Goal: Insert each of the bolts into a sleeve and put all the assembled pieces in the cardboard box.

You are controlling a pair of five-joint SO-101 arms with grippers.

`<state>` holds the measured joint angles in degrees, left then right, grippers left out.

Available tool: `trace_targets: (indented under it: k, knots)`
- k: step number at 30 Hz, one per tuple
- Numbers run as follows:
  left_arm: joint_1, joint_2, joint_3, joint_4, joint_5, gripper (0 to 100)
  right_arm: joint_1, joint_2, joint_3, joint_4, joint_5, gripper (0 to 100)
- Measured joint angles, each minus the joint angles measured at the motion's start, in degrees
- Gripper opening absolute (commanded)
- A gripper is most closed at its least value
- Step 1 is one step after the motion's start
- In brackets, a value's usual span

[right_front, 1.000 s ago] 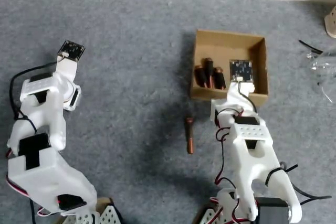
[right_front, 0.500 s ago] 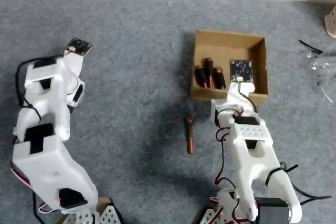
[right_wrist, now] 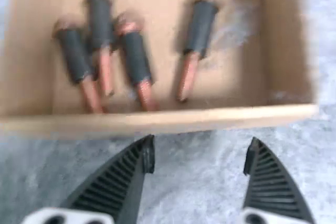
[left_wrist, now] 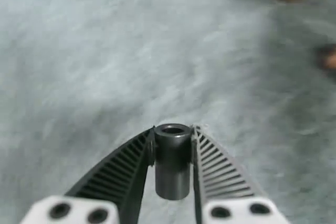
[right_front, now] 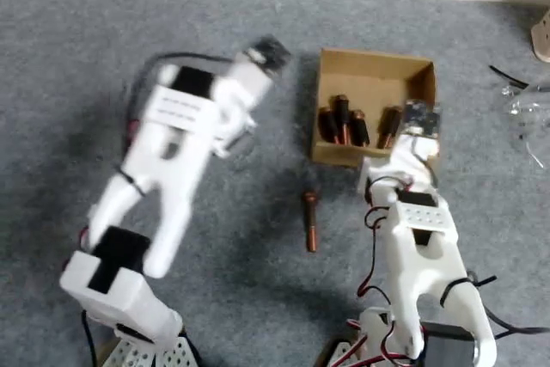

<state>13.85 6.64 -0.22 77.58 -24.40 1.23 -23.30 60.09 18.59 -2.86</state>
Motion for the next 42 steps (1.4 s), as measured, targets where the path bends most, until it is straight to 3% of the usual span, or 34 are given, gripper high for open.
trace_targets:
  k: [6, 8, 12, 15, 20, 28, 33, 38, 42]
  knots:
    - [9.23, 0.0, 14.59, -10.81, 0.0, 1, 0.88, 0.0, 0.0, -1.32, -2.2, 24.9]
    - [11.43, 0.0, 18.99, -14.24, 0.0, 6, 0.88, 0.0, 0.0, -1.58, -2.2, 24.9]
    - [12.04, 0.0, 22.59, -16.79, 0.0, 25, 0.88, 0.0, 0.0, -1.58, -2.2, 24.9]
    - [11.6, -0.18, 22.68, -17.23, 0.18, 23, 0.88, 0.0, 0.09, -1.58, -2.2, 24.9]
    - [8.88, -1.14, 22.33, -16.35, 0.44, 23, 0.88, 0.0, 0.09, -1.58, -2.2, 24.9]
    - [-2.11, -7.12, 11.6, -3.69, 2.11, 23, 0.88, 0.0, 0.09, -1.58, -2.2, 24.9]
    - [1.14, -7.38, 11.6, -3.25, 2.55, 23, 0.88, 0.0, 0.09, -1.58, -2.2, 24.9]
    - [9.49, -7.38, 11.6, -5.98, 12.75, 23, 1.85, 0.0, 0.09, -1.58, -2.55, 24.9]
    - [12.48, -7.47, 15.38, -14.42, 30.24, 23, 3.16, 0.0, 0.09, -1.58, -4.92, 24.9]
